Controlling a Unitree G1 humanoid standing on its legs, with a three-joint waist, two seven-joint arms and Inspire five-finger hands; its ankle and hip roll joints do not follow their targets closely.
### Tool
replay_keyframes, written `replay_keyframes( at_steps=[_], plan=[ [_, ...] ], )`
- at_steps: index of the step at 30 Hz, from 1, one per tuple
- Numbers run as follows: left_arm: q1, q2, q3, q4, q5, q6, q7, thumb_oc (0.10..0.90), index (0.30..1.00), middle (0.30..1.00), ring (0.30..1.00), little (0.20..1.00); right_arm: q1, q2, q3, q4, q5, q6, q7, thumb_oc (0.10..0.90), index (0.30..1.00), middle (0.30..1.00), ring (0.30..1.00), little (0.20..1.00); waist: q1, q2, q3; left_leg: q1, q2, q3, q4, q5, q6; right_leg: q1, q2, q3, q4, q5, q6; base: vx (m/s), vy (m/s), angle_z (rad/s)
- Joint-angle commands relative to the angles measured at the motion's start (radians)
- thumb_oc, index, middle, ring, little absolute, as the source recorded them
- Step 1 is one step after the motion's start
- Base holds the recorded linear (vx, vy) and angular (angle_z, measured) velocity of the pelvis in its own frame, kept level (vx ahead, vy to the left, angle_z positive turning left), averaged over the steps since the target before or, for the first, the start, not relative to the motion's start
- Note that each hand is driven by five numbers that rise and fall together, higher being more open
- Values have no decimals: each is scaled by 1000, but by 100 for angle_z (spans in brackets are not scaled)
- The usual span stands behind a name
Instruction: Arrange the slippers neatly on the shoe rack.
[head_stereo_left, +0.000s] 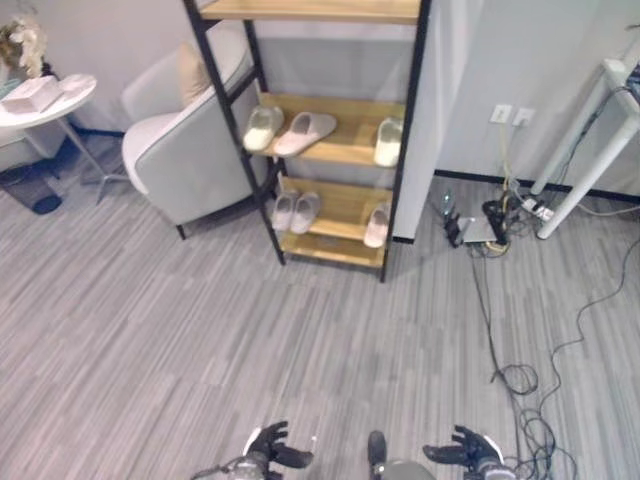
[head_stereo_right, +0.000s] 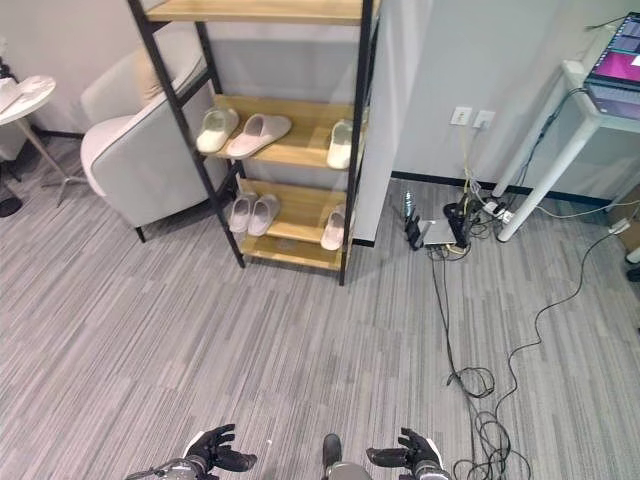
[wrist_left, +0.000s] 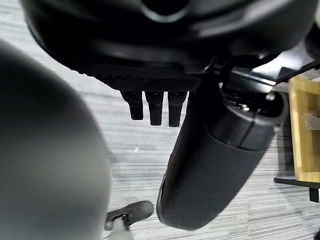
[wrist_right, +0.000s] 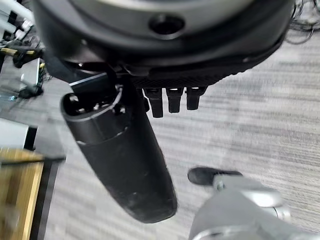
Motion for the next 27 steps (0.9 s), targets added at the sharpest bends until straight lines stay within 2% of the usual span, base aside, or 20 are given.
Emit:
replay_keyframes(
  at_steps=[1,2,3,4,5,7,9,11,13,14,15,17,18,19,20,21,22,23,24,27],
  plan=[
    [-8,26,-26,-13,13,-16,17,800,900,900,900,900,27,-24,16,4,19,-15,-4,800,900,900,900,900,27,-27,23,-16,-62,107,-140,-34,112,22,-17,12,78,-102,120,383,-2,18],
    [4,29,-22,-8,17,-15,17,800,900,900,900,900,34,-21,20,6,14,-19,-6,800,900,900,900,900,45,-25,24,-57,-58,119,-261,-41,127,61,-2,19,67,-134,125,393,22,3],
    [7,32,-21,-6,19,-14,18,800,900,900,900,900,30,-22,21,6,15,-19,-9,800,900,900,900,900,58,-17,24,-87,-51,110,-330,-10,126,80,15,29,62,-147,127,395,18,-6],
    [8,32,-21,-7,19,-14,18,800,900,900,900,900,30,-22,21,6,15,-19,-9,800,900,900,900,900,58,-19,28,-79,-54,111,-334,-11,126,86,12,28,62,-151,127,444,50,-8],
    [12,35,-20,-6,17,-15,20,800,900,900,900,900,24,-20,23,3,16,-22,-18,800,900,900,900,900,83,-1,35,-111,-41,74,-463,75,109,132,47,53,57,-184,126,452,45,-6],
    [17,39,-15,3,14,-13,21,800,900,900,900,900,22,-17,22,-2,22,-26,-21,800,900,900,900,900,96,1,42,-142,-39,62,-508,117,103,166,68,74,61,-204,119,506,53,-14],
    [28,43,6,21,18,-4,15,800,900,900,900,900,29,-9,22,-1,14,-24,-15,800,900,900,900,900,97,-2,20,-111,-47,84,-537,107,116,190,70,85,79,-232,123,431,84,-20],
    [38,48,14,24,20,-4,13,800,900,900,900,900,31,-1,25,9,3,-23,-11,800,900,900,900,900,108,-19,1,-106,-79,91,-506,85,138,192,58,106,151,-225,145,369,93,-60],
    [40,50,19,21,14,-4,12,800,900,900,900,900,23,2,25,7,-3,-19,0,800,900,900,900,900,113,-26,-7,-78,-107,101,-498,44,170,138,32,104,302,-148,198,322,103,-58],
    [40,53,18,15,13,-3,12,800,900,900,900,900,13,2,27,-2,-7,-18,6,800,900,900,900,900,106,-31,2,-48,-128,102,-497,15,195,80,3,106,419,-49,242,316,96,-39],
    [38,55,20,9,9,-3,14,800,900,900,900,900,4,2,30,-14,-12,-17,10,800,900,900,900,900,97,-22,10,-16,-131,99,-501,-3,210,27,-7,106,522,11,267,303,81,-26],
    [33,58,17,-3,6,-3,15,800,900,900,900,900,-3,3,31,-26,-26,-16,12,800,900,900,900,900,90,10,13,32,-127,94,-512,-30,231,-42,-14,76,607,52,271,271,75,-11],
    [33,58,17,-3,6,-3,15,800,900,900,900,900,-3,3,31,-26,-27,-15,12,800,900,900,900,900,89,7,16,34,-131,94,-512,-32,232,-43,-19,76,615,46,272,365,87,9],
    [25,54,15,-18,-9,-6,15,800,900,900,900,900,-6,2,35,-31,-33,-16,7,800,900,900,900,900,78,29,19,82,-141,77,-528,-57,240,-113,-42,40,600,26,244,248,48,18],
    [26,53,14,-19,-10,-6,15,800,900,900,900,900,-6,2,35,-31,-33,-16,7,800,900,900,900,900,74,25,22,86,-146,74,-527,-60,241,-110,-47,37,607,17,245,522,43,4],
    [16,47,4,-28,-13,-10,12,800,900,900,900,900,-10,-1,39,-31,-29,-18,6,800,900,900,900,900,53,29,21,129,-171,40,-539,-82,240,-162,-25,46,505,-26,220,433,-24,6],
    [15,44,1,-29,-10,-13,8,800,900,900,900,900,-12,-2,39,-31,-25,-19,6,800,900,900,900,900,39,26,23,153,-184,26,-543,-97,236,-181,-17,49,438,-52,213,440,-22,5],
    [16,43,1,-29,-10,-13,8,800,900,900,900,900,-11,-3,39,-31,-25,-19,7,800,900,900,900,900,35,28,27,160,-184,22,-543,-103,236,-173,-17,46,440,-59,213,444,-65,26],
    [6,39,-4,-24,-6,-16,10,800,900,900,900,900,-11,-8,40,-26,-21,-19,6,800,900,900,900,900,9,17,30,207,-206,-2,-554,-137,228,-207,-7,58,282,-48,209,414,-79,33],
    [1,35,-10,-13,3,-17,-3,800,900,900,900,900,-2,-10,33,-5,-28,-7,11,800,900,900,900,900,-8,10,27,259,-228,-30,-551,-186,214,-213,-22,30,157,-18,216,377,-83,52]
  ],
)
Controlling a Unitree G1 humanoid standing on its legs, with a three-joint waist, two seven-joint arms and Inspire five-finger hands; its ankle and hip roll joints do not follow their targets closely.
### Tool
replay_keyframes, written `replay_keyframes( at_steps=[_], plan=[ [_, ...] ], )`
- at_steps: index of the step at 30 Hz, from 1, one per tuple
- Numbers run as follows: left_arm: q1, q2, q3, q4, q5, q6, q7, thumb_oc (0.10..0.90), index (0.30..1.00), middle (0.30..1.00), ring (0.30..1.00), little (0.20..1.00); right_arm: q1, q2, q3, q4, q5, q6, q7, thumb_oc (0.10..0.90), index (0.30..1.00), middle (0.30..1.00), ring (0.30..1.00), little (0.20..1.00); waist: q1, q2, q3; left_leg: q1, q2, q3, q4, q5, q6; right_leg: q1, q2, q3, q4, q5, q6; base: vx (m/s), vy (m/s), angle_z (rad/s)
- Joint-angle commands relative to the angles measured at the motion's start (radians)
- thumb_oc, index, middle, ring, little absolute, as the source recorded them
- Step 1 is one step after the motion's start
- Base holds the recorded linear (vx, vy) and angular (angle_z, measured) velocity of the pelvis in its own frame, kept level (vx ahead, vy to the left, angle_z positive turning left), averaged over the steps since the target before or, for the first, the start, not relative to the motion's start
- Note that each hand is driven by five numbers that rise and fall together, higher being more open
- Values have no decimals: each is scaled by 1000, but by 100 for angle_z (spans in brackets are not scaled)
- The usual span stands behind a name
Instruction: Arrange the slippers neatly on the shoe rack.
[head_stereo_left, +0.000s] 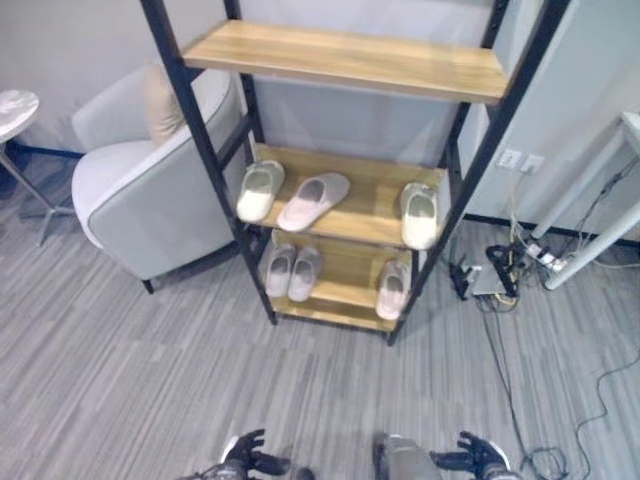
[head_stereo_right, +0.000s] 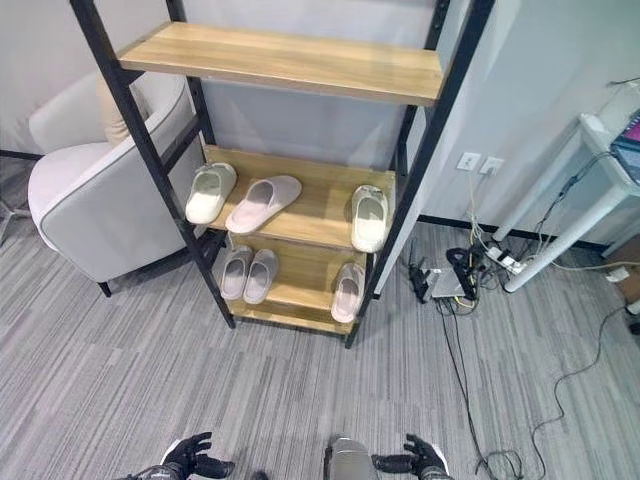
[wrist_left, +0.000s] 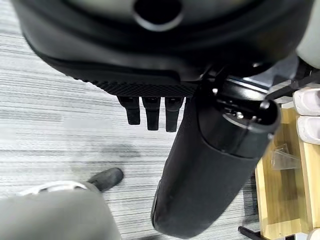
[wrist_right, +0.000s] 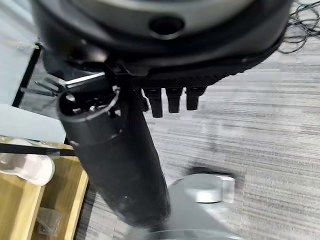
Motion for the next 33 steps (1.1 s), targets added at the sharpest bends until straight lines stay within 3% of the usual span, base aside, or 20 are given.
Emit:
replay_keyframes(
  at_steps=[1,3,6,8,10,12,15,18,22,26,27,29,33],
  plan=[
    [-12,-38,-2,-10,19,-41,-14,800,900,900,900,900,5,-16,2,14,-27,-8,1,800,900,900,900,900,-15,2,10,3,-81,-107,143,-148,-36,122,6,-31,-95,106,41,265,-86,87],
    [-9,-45,-13,-1,33,-41,-17,800,900,900,900,900,24,-17,-8,13,-16,-13,4,800,900,900,900,900,-31,5,0,-7,-78,-120,199,-127,-69,152,20,-3,-106,107,24,247,-66,75],
    [-14,-43,-20,-1,49,-39,-20,800,900,900,900,900,40,-23,-18,17,8,-17,1,800,900,900,900,900,-26,-4,4,-103,-44,-90,410,-15,-143,222,22,0,-134,95,-16,139,-69,26],
    [-25,-38,-21,-7,41,-35,-15,800,900,900,900,900,33,-22,-11,23,16,-14,-5,800,900,900,900,900,-16,-17,13,-175,-20,-78,513,-1,-153,257,21,2,-156,77,-38,88,-52,-17],
    [-31,-37,-22,-7,38,-34,-13,800,900,900,900,900,33,-21,-9,30,26,-15,-4,800,900,900,900,900,-11,-19,8,-196,25,-55,464,-19,-143,283,14,-2,-172,59,-37,153,24,-10],
    [-26,-36,-27,-10,39,-36,-7,800,900,900,900,900,33,-24,-6,27,28,-20,-5,800,900,900,900,900,7,-21,8,-200,42,-75,378,-45,-134,308,15,9,-187,47,-28,208,92,12],
    [-21,-39,-33,-7,28,-43,-1,800,900,900,900,900,29,-32,0,21,17,-24,-13,800,900,900,900,900,28,-6,11,-213,92,-151,213,13,-157,339,21,39,-214,28,-15,185,154,-19],
    [-15,-42,-32,-8,4,-53,7,800,900,900,900,900,20,-39,2,19,7,-26,-20,800,900,900,900,900,50,10,14,-243,124,-238,150,73,-176,359,21,74,-218,8,-5,159,158,-51],
    [-2,-37,-19,2,8,-50,1,800,900,900,900,900,3,-35,0,19,-8,-19,-13,800,900,900,900,900,59,20,11,-236,104,-208,150,56,-166,351,-14,116,-174,-6,18,122,236,-78],
    [-3,-14,-14,5,35,-47,-5,800,900,900,900,900,-17,-19,5,2,-18,-14,2,800,900,900,900,900,59,21,18,-214,76,-145,137,28,-133,295,-59,143,-87,6,56,30,211,-61],
    [-8,-7,-9,3,34,-48,0,800,900,900,900,900,-28,-12,8,-1,-17,-14,3,800,900,900,900,900,62,23,26,-207,71,-124,136,21,-122,262,-67,136,-48,14,65,-25,173,-49],
    [-15,4,-1,-5,20,-49,1,800,900,900,900,900,-36,-4,15,-10,-22,-17,3,800,900,900,900,900,70,31,31,-198,67,-95,131,15,-113,229,-88,56,-4,27,71,-21,159,-60],
    [-5,14,11,-15,15,-49,-7,800,900,900,900,900,-30,-3,18,-10,-28,-22,4,800,900,900,900,900,64,35,22,-173,48,-71,115,9,-93,229,-52,-14,19,16,54,36,116,-47]
  ],
)
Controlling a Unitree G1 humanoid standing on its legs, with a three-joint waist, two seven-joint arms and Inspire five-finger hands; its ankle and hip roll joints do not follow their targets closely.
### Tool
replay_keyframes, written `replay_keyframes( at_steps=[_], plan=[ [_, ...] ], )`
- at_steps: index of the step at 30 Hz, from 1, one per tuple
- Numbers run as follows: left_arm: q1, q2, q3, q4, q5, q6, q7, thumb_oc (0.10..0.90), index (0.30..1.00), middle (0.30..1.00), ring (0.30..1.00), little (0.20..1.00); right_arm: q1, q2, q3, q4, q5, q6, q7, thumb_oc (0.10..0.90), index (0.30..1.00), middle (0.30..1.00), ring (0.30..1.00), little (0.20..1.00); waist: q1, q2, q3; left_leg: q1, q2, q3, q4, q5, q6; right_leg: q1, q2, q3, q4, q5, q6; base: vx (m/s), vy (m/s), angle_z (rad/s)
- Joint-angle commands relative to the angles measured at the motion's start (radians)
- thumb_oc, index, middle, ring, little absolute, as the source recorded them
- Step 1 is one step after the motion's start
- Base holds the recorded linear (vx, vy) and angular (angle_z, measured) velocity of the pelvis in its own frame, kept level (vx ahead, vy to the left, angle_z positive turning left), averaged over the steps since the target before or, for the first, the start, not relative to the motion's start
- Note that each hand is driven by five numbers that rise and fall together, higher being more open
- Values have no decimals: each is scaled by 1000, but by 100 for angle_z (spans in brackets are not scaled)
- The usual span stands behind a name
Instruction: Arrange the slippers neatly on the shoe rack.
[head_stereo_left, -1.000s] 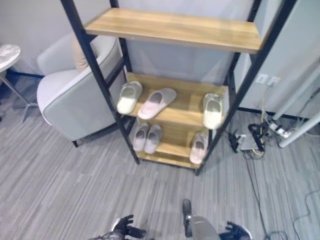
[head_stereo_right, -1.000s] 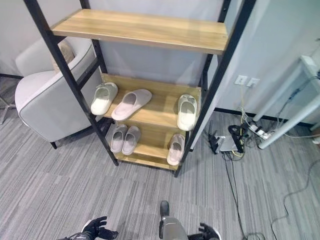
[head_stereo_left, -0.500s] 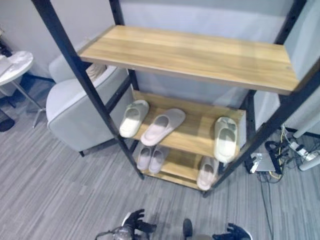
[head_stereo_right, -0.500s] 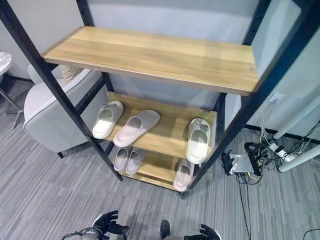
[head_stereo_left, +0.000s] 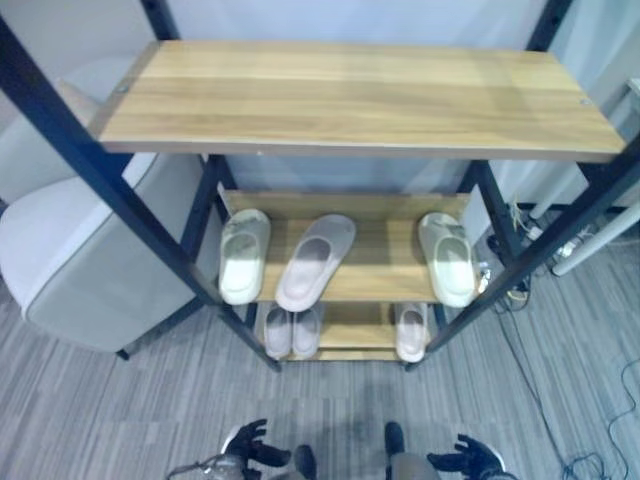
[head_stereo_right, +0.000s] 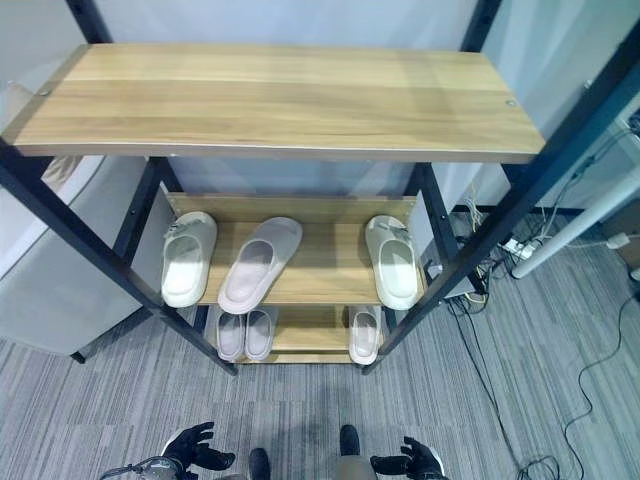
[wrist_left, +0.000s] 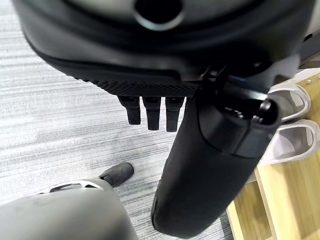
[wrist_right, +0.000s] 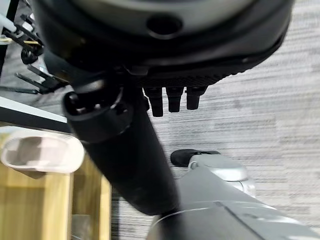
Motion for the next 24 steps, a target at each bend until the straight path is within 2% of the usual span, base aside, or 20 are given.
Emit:
replay_keyframes(
  at_steps=[1,5,6,7,9,12,15,18,20,24],
  plan=[
    [8,-11,14,-4,17,-24,2,800,900,900,900,900,5,-9,47,-28,-40,-21,7,800,900,900,900,900,22,35,-26,-67,32,-115,72,-56,-29,21,47,-125,155,-187,17,39,45,-31],
    [13,-14,10,-4,20,-22,-5,800,900,900,900,900,9,-9,43,-33,-38,-21,10,800,900,900,900,900,18,30,-31,-61,28,-105,71,-54,-32,24,51,-168,127,-191,5,42,-29,-36],
    [16,-18,6,-8,31,-24,-12,800,900,900,900,900,23,-16,37,-33,-27,-24,10,800,900,900,900,900,12,17,-35,-71,19,-106,115,-63,-40,65,75,-137,59,-193,-6,27,-96,6],
    [14,-29,1,-11,23,-25,-14,800,900,900,900,900,31,-29,31,-26,-15,-26,6,800,900,900,900,900,18,9,-25,-97,23,-92,184,-73,-59,93,73,-138,22,-191,-21,25,-97,-1],
    [13,-34,1,-11,21,-24,-15,800,900,900,900,900,33,-34,30,-26,-12,-26,4,800,900,900,900,900,20,7,-20,-111,29,-95,221,-77,-66,101,76,-134,12,-190,-25,6,-44,-9],
    [14,-48,0,9,25,-21,-11,800,900,900,900,900,29,-44,34,-15,-9,-28,-1,800,900,900,900,900,30,1,-13,-147,30,-156,278,-57,-90,122,92,-109,-15,-190,-39,45,-9,-31],
    [16,-51,0,11,18,-24,-8,800,900,900,900,900,39,-47,32,-14,-9,-27,0,800,900,900,900,900,32,-6,-24,-153,53,-162,225,-60,-91,147,85,-105,-51,-187,-26,124,53,-26],
    [9,-54,-11,9,20,-26,-4,800,900,900,900,900,43,-47,31,-7,-12,-24,-3,800,900,900,900,900,45,-1,-27,-171,78,-186,150,-25,-93,165,92,-84,-65,-199,-19,140,78,-12],
    [6,-54,-17,12,22,-25,-2,800,900,900,900,900,41,-45,28,-1,-18,-19,0,800,900,900,900,900,49,3,-24,-186,73,-199,151,-12,-97,176,87,-68,-56,-212,-16,140,100,-25],
    [-4,-42,-13,-6,18,-27,4,800,900,900,900,900,38,-37,33,-2,-31,-15,4,800,900,900,900,900,50,8,-28,-154,51,-189,116,-17,-80,145,66,-54,6,-208,2,95,127,-35]
  ],
)
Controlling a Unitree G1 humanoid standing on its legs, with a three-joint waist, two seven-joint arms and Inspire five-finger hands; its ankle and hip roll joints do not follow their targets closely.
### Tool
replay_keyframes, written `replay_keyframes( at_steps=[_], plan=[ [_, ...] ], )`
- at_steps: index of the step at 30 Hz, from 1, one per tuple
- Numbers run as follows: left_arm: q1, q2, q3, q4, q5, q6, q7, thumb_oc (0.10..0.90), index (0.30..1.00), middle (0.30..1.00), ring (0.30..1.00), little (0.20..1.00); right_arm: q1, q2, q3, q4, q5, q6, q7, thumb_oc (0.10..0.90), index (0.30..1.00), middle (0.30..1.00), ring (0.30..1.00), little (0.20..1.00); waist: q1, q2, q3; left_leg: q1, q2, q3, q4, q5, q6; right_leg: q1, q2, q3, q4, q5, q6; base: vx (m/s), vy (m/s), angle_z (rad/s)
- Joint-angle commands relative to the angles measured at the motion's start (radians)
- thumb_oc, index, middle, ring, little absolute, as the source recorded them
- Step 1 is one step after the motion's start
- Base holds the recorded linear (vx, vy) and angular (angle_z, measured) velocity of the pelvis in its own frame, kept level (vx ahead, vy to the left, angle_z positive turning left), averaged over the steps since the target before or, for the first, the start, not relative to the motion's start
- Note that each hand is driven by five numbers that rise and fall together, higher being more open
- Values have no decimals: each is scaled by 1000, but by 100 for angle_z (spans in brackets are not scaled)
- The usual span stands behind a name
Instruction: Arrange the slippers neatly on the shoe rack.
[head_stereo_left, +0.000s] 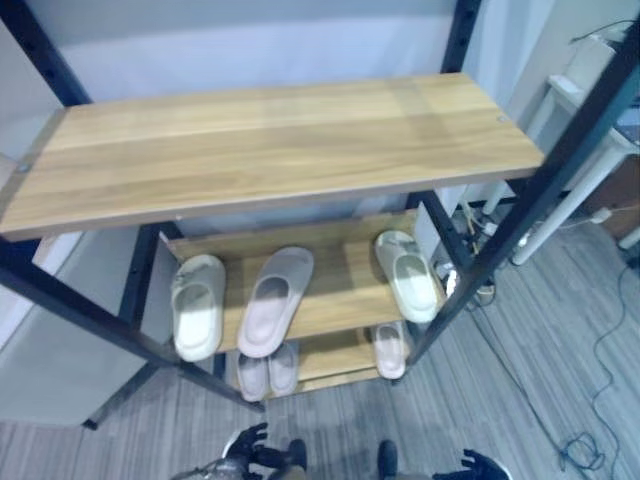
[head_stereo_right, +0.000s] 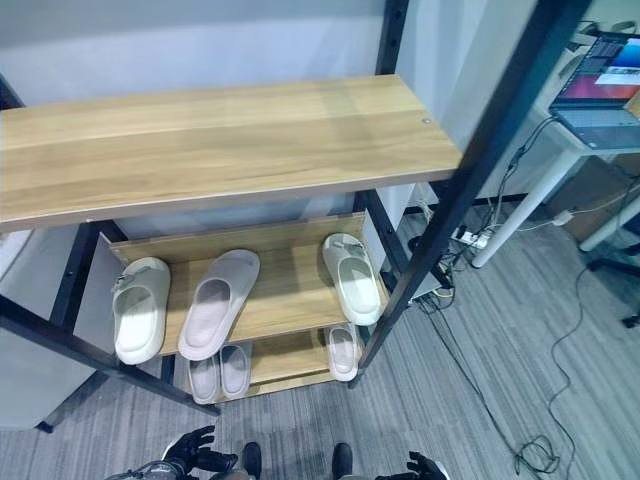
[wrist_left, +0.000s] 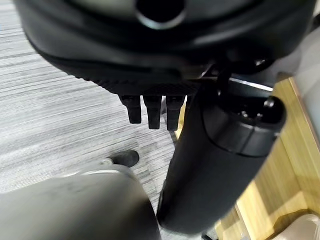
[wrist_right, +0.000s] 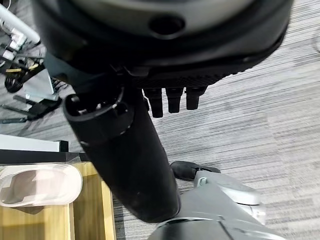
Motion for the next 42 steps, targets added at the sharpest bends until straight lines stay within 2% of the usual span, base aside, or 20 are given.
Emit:
replay_keyframes(
  at_steps=[1,7,12,13,16,18,20,22,23,24,31,37,42],
  plan=[
    [-4,-45,-8,-11,14,-26,11,800,900,900,900,900,-24,-32,20,-24,-33,-16,2,800,900,900,900,900,23,24,13,-29,-4,-43,51,-56,-30,32,16,1,165,-167,77,59,85,-15],
    [-13,-26,-2,-49,-8,-39,16,800,900,900,900,900,-36,-24,31,-41,-41,-21,6,800,900,900,900,900,35,23,-8,22,-20,-25,21,-71,-7,32,0,-17,187,-161,91,20,33,-12],
    [-9,-26,-8,-79,-28,-49,17,800,900,900,900,900,-31,-17,38,-71,-29,-32,5,800,900,900,900,900,38,23,-9,22,-4,-38,-1,-31,-28,53,24,-20,142,-172,70,-76,-89,11],
    [-15,-25,-17,-110,-36,-55,21,800,900,900,900,900,-27,-22,37,-84,-22,-38,2,800,900,900,900,900,39,24,-1,-2,6,-47,3,-4,-41,58,35,-17,122,-175,60,-166,-95,11],
    [-28,-20,-51,-218,-44,-71,21,800,900,900,900,900,-22,-38,23,-80,-6,-42,-10,800,900,900,900,900,46,24,31,-79,22,-56,47,28,-63,57,41,-38,103,-174,50,-207,-75,35],
    [-28,-4,-67,-344,-59,-74,15,800,900,900,900,900,-15,-50,11,-76,-4,-43,-18,800,900,900,900,900,41,21,44,-101,12,-62,95,9,-61,43,34,-60,104,-160,43,-192,-64,53],
    [-7,25,-74,-481,-62,-86,9,800,900,900,900,900,-5,-61,-1,-64,-11,-40,-19,800,900,900,900,900,41,22,40,-85,-7,-83,110,-15,-55,36,30,-74,103,-150,42,-92,-24,29],
    [22,47,-72,-591,-59,-83,-11,800,900,900,900,900,3,-67,-12,-55,-22,-35,-17,800,900,900,900,900,34,33,30,-62,-5,-80,79,-22,-48,36,38,-80,102,-149,43,-4,1,9],
    [25,48,-72,-595,-59,-80,-11,800,900,900,900,900,3,-67,-12,-55,-22,-35,-17,800,900,900,900,900,34,33,30,-60,-4,-80,77,-21,-49,37,38,-80,101,-149,43,36,36,7],
    [47,75,-65,-681,-50,-85,-24,800,900,900,900,900,11,-72,-24,-45,-34,-32,-14,800,900,900,900,900,35,42,19,-38,0,-77,50,-20,-46,42,43,-79,95,-151,46,35,42,9],
    [119,158,22,-949,-64,-112,-44,800,900,900,900,900,19,-72,-31,-64,-59,-32,-3,800,900,900,900,900,45,37,11,9,2,-60,30,-30,-41,76,45,-72,87,-153,47,38,4,-3],
    [218,201,96,-1088,-83,-114,-81,800,900,900,900,900,24,-81,-34,-90,-81,-23,13,800,900,900,900,900,56,44,0,43,3,-52,12,-32,-40,99,47,-65,81,-158,48,22,-7,-9],
    [229,200,85,-1102,-102,-104,-105,800,900,900,900,900,23,-89,-32,-83,-92,-17,17,800,900,900,900,900,57,53,-6,60,6,-57,-3,-26,-42,116,51,-78,76,-165,47,17,-1,6]
  ],
)
